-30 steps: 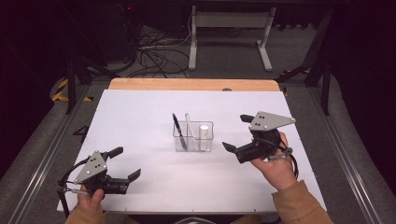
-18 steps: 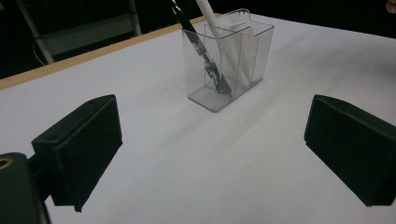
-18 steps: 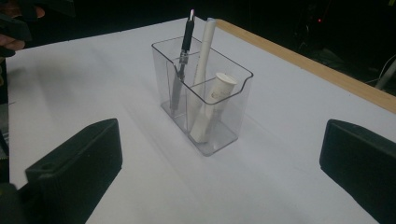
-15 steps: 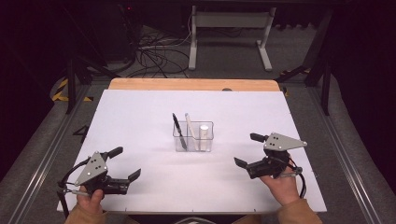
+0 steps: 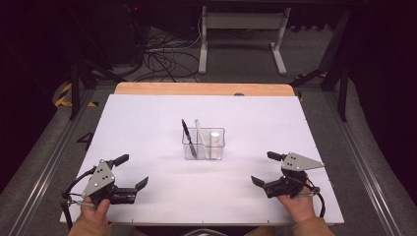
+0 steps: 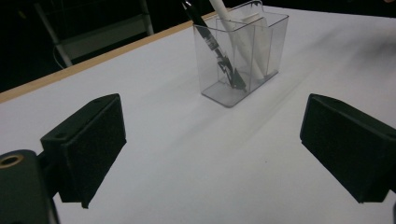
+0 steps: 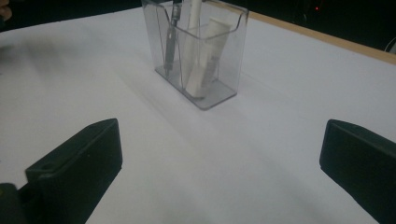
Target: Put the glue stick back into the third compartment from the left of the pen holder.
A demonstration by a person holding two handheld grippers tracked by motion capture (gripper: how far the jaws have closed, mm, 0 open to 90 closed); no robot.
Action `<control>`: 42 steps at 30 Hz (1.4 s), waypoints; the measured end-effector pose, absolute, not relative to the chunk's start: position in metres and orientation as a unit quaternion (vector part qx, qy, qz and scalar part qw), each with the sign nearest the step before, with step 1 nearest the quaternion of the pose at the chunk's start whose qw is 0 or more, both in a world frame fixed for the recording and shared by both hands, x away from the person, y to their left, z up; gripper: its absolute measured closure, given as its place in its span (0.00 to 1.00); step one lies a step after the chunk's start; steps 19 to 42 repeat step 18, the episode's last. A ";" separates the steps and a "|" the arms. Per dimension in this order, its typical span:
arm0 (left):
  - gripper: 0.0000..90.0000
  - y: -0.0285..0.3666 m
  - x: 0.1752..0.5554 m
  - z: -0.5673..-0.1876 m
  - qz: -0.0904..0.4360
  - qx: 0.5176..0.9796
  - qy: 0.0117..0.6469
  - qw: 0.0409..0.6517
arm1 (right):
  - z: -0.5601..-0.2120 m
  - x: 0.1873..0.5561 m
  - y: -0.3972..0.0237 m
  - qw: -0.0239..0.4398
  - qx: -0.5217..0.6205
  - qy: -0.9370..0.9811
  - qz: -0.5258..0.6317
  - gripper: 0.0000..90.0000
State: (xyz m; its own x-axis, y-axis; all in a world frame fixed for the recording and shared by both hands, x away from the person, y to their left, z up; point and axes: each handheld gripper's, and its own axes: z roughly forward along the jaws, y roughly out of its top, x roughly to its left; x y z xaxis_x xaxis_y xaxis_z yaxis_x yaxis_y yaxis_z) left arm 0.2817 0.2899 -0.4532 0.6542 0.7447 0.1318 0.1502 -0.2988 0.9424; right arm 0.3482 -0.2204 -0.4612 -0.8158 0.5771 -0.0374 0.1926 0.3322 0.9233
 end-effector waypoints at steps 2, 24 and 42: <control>0.09 0.291 0.282 -0.454 0.287 0.751 0.300 0.514 | -0.469 0.347 -0.223 0.178 0.247 0.795 0.524 0.00; 0.06 0.295 0.288 -0.461 0.265 0.749 0.311 0.521 | -0.478 0.348 -0.223 0.183 0.246 0.799 0.518 0.00; 0.06 0.295 0.288 -0.461 0.265 0.749 0.311 0.521 | -0.478 0.348 -0.223 0.183 0.246 0.799 0.518 0.00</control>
